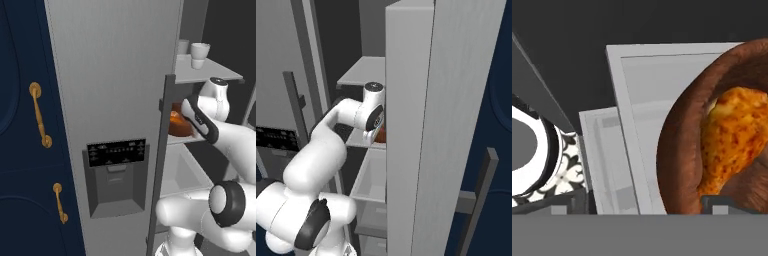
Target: Pick the chicken drumstick and onion from their plates and place them in the bowl. Then put the bowl in the fridge.
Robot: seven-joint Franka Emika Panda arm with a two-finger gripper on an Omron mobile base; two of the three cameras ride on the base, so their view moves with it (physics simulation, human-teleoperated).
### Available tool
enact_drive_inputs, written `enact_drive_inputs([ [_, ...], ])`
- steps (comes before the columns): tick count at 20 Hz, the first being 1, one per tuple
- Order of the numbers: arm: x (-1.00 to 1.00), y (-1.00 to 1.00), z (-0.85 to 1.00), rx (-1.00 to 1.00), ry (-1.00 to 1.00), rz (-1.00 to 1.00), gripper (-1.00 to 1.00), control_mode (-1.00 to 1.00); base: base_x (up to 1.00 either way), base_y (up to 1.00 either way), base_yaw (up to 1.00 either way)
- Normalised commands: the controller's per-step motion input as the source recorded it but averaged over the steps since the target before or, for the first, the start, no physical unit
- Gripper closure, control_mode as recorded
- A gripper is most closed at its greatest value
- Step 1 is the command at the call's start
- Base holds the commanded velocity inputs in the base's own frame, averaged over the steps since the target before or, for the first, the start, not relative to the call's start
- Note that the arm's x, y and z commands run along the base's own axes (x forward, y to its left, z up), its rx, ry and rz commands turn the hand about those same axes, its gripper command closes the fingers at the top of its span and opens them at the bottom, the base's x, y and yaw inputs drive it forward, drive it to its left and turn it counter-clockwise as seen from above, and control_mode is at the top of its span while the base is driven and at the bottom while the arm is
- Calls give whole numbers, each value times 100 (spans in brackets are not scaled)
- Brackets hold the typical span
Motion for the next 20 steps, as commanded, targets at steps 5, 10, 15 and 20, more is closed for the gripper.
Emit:
enact_drive_inputs([
  [5,-62,0,51,0,-1,-14,-100,-100,0,0,0],
  [10,-73,-1,57,0,0,-17,-100,-100,0,0,0],
  [15,-69,0,66,0,0,-20,-100,-100,0,0,0],
  [20,-62,3,65,3,0,-15,-100,-100,0,0,0],
])
